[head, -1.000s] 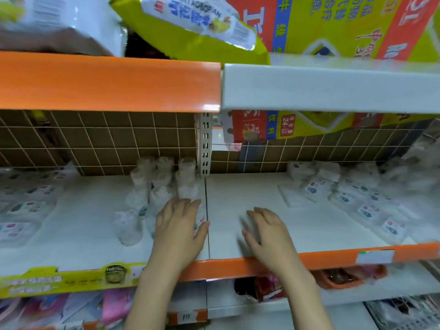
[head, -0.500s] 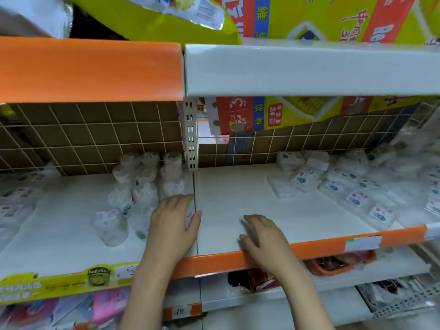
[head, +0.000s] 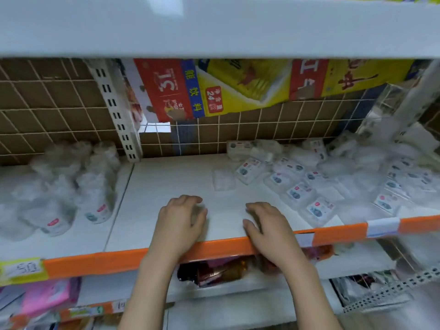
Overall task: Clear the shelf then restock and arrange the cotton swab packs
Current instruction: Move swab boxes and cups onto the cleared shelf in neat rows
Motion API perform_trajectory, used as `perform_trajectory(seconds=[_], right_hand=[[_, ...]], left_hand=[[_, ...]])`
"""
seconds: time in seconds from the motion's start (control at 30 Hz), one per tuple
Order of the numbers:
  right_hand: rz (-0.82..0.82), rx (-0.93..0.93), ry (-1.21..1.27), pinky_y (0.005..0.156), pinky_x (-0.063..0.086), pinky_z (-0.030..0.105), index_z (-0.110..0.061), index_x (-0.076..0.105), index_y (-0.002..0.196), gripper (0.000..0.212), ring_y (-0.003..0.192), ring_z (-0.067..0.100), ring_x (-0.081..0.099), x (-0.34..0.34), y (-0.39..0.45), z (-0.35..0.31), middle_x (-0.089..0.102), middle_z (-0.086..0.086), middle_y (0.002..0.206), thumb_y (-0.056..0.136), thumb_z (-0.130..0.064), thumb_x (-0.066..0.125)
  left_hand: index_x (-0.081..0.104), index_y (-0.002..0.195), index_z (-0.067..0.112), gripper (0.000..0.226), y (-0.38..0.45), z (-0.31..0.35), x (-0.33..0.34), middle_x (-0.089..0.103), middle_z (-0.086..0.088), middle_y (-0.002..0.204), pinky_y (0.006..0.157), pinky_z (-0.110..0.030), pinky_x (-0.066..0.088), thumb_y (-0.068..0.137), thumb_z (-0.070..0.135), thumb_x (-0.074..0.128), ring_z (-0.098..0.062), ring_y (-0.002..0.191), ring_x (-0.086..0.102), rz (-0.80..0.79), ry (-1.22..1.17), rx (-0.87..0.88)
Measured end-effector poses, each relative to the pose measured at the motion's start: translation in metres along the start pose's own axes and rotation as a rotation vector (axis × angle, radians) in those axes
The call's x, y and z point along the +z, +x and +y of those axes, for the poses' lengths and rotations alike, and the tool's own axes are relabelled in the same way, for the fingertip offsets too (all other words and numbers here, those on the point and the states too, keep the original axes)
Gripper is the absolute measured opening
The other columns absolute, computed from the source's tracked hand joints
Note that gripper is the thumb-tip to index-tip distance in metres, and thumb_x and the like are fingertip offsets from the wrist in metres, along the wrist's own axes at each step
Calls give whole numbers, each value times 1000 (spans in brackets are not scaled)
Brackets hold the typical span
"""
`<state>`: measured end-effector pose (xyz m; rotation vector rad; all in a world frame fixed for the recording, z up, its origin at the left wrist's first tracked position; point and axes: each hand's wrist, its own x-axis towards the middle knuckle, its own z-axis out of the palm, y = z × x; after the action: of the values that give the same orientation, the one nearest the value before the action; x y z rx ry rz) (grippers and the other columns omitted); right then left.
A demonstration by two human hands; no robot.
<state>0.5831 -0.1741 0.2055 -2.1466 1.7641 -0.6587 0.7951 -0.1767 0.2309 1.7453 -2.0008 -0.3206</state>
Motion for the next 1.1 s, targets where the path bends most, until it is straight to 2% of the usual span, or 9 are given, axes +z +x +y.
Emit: perform_trajectory(seconds=[0.2,0.37,0.47,0.57,0.67,0.8,0.97,1.1], right_hand=[[56,38,12,97,38,33,-13,55,127,43,116,24,50,-50,-7,66,57,4,126,90,-33,48],[34,50,31,101,35,32,-13,54,129,50,120,24,48,-60,-7,91,54,5,131,86,-37,43],[27,55,35,101,35,31,-13,54,129,54,121,23,47,-58,-3,94,54,4,130,84,-39,40],[36,37,35,99,38,32,-13,54,128,52,118,23,49,-55,6,94,56,4,128,85,-39,41],[35,33,28,98,40,34,-13,54,128,49,116,23,49,-56,14,92,57,5,126,86,-38,43],[74,51,43,97,40,33,-13,56,125,48,114,20,51,-58,19,95,58,3,123,85,-38,44],[103,96,21,99,40,34,-14,57,125,48,117,23,50,-61,17,111,57,4,126,84,-36,46],[133,115,9,98,40,33,-14,57,125,47,115,23,50,-77,22,130,58,5,125,84,-34,47]], left_hand=[[62,120,18,53,16,83,43,63,0,120,94,-37,43,83,47,36,-23,111,55,-72,-23,52],[64,115,17,69,16,97,56,66,-1,112,88,-38,46,77,57,22,-25,104,59,-61,3,36],[65,114,16,65,18,93,54,68,-2,110,86,-38,48,79,55,27,-26,101,61,-50,17,10],[67,112,13,51,23,86,50,69,-7,108,84,-40,49,82,46,41,-31,98,62,-27,23,-27],[67,111,11,52,33,81,48,69,-11,107,82,-40,50,80,44,42,-34,97,63,-19,22,-43],[62,120,14,52,46,84,51,65,-10,118,87,-38,46,82,42,42,-31,106,59,-33,9,-40],[59,123,17,37,58,84,64,61,-7,123,90,-35,43,90,34,54,-28,110,55,-46,2,-22],[61,121,16,43,73,89,73,62,-8,121,90,-37,43,86,40,50,-30,110,56,-31,7,-22]])
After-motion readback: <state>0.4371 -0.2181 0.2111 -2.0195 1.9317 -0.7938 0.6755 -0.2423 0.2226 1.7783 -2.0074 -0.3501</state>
